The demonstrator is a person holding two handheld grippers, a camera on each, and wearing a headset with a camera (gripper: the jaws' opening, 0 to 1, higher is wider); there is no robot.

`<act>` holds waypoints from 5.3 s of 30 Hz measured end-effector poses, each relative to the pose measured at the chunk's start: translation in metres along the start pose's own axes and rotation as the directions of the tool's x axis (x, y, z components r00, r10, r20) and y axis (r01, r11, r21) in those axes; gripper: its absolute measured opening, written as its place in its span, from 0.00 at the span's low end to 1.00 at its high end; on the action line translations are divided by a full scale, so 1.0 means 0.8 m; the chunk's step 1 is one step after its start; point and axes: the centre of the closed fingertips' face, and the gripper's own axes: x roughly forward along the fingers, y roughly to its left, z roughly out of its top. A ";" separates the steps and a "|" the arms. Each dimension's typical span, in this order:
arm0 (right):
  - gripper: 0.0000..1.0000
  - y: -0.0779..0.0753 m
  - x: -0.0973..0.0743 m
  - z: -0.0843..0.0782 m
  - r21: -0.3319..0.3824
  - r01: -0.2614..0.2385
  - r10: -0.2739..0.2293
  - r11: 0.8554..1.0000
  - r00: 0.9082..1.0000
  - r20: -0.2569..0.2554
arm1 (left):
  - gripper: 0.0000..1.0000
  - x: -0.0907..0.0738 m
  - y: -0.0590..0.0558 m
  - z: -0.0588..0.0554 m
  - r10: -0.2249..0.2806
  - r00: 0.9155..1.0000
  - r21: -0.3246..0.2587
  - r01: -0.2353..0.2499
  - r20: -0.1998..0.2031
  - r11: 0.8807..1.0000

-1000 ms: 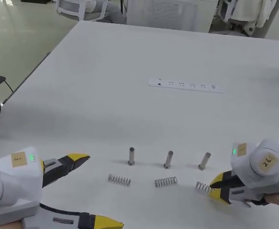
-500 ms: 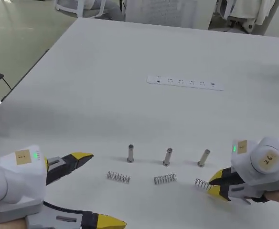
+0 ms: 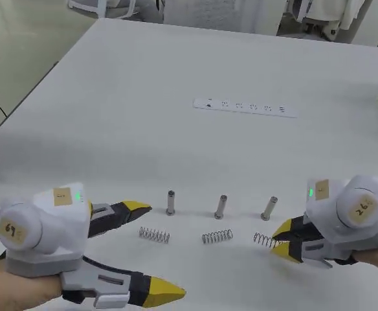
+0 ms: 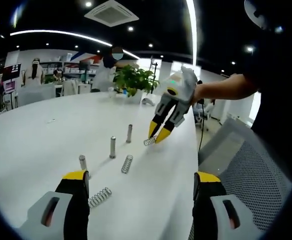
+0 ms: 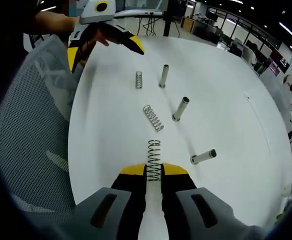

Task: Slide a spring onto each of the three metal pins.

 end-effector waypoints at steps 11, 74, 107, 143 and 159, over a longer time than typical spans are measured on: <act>0.08 0.012 -0.015 0.034 -0.071 -0.014 0.018 0.997 0.999 0.051 | 0.67 0.042 -0.014 0.006 -0.088 0.996 0.007 0.088 -0.011 0.996; 0.08 0.047 -0.036 0.077 -0.263 -0.061 0.081 0.963 0.995 0.064 | 0.05 0.098 -0.053 0.045 -0.218 0.976 0.131 0.214 0.017 0.968; 0.10 0.048 -0.039 0.064 -0.190 -0.070 0.090 0.979 0.991 0.096 | 0.02 0.092 -0.062 0.046 -0.249 0.968 0.129 0.245 0.019 0.961; 0.07 0.062 -0.073 0.124 -0.233 -0.090 0.145 0.968 0.962 0.232 | 0.02 0.085 -0.062 0.040 -0.255 0.967 0.111 0.252 0.012 0.961; 0.07 0.066 -0.078 0.142 -0.163 -0.095 0.145 0.982 0.931 0.335 | 0.02 0.086 -0.067 0.044 -0.265 0.964 0.128 0.261 0.008 0.957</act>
